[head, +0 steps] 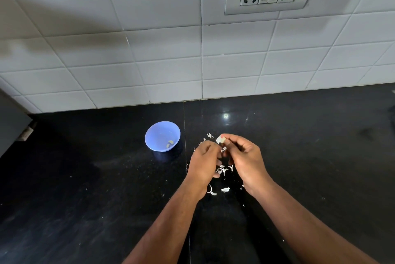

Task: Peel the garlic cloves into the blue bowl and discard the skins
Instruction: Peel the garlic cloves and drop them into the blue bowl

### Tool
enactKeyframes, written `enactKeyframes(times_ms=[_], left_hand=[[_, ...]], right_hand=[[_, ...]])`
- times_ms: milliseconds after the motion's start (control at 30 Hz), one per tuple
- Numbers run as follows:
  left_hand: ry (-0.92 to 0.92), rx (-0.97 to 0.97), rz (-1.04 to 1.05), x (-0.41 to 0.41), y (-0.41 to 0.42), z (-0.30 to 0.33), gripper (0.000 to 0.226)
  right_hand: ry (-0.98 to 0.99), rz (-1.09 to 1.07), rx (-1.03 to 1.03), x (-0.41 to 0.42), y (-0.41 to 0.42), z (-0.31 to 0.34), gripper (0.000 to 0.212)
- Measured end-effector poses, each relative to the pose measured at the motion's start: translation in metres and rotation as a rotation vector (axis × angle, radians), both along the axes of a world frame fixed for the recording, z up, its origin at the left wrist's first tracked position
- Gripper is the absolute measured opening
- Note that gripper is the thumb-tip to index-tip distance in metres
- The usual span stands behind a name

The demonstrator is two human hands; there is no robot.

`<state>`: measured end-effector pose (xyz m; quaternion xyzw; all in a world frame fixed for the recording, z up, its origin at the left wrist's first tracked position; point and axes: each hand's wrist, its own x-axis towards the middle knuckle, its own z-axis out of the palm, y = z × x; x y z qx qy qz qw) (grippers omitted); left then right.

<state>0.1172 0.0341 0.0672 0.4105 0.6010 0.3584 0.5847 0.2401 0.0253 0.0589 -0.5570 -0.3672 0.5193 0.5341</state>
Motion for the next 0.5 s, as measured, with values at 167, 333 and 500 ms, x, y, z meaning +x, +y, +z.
enactKeyframes(times_ms=[167,333,500], left_hand=[[0.051,0.083,-0.016,0.0038,0.0030,-0.0007,0.029],[0.061,0.177,0.012,0.0045,-0.0013,-0.0004,0.027],[0.126,0.264,0.003,0.0059,-0.0028,-0.0027,0.027]], right_hand=[[0.034,0.010,0.001,-0.0048,-0.0017,0.0046,0.018],[0.039,0.009,-0.024,-0.0042,-0.0025,0.0069,0.014],[0.033,0.018,-0.066,-0.0014,0.0020,0.0042,0.026]])
